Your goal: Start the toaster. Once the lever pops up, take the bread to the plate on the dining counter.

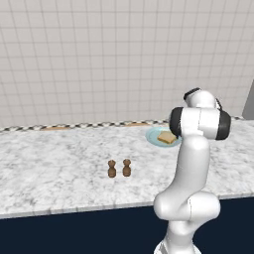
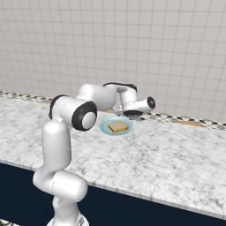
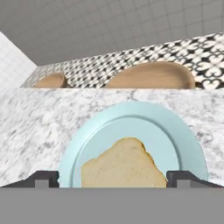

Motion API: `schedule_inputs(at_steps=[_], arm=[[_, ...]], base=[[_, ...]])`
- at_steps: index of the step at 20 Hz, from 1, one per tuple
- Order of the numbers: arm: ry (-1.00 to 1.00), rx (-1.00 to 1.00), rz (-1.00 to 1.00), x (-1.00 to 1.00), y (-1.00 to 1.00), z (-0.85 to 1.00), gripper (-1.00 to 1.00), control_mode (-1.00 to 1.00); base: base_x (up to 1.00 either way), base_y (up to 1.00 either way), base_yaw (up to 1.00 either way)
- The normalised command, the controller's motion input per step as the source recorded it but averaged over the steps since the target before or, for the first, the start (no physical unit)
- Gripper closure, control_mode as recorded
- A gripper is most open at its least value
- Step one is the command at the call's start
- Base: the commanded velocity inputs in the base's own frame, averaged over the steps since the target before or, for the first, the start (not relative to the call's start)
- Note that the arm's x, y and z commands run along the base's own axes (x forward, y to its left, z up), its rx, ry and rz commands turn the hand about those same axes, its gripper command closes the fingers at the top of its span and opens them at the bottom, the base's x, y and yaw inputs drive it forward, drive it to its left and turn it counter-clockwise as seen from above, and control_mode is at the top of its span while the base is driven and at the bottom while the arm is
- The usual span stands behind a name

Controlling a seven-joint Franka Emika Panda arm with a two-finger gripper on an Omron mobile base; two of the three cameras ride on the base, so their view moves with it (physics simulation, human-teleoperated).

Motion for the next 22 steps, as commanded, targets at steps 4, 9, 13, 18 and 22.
schedule_inputs(at_steps=[4,9,13,18,22], arm=[[-0.16,-0.07,0.00,-0.08,-0.21,0.00,-1.00,-1.00],[-0.08,-0.13,-0.08,-0.66,-0.01,0.26,-1.00,-1.00],[0.03,-0.22,-0.23,-0.85,0.00,0.35,-1.00,-1.00],[0.14,-0.27,-0.26,-0.86,0.11,0.40,-1.00,-1.00],[0.09,-0.12,-0.36,-0.99,0.19,0.30,-1.00,-1.00]], base=[[0.00,0.00,0.00],[0.00,0.00,0.00],[0.00,0.00,0.00],[0.00,0.00,0.00],[0.00,0.00,0.00]])
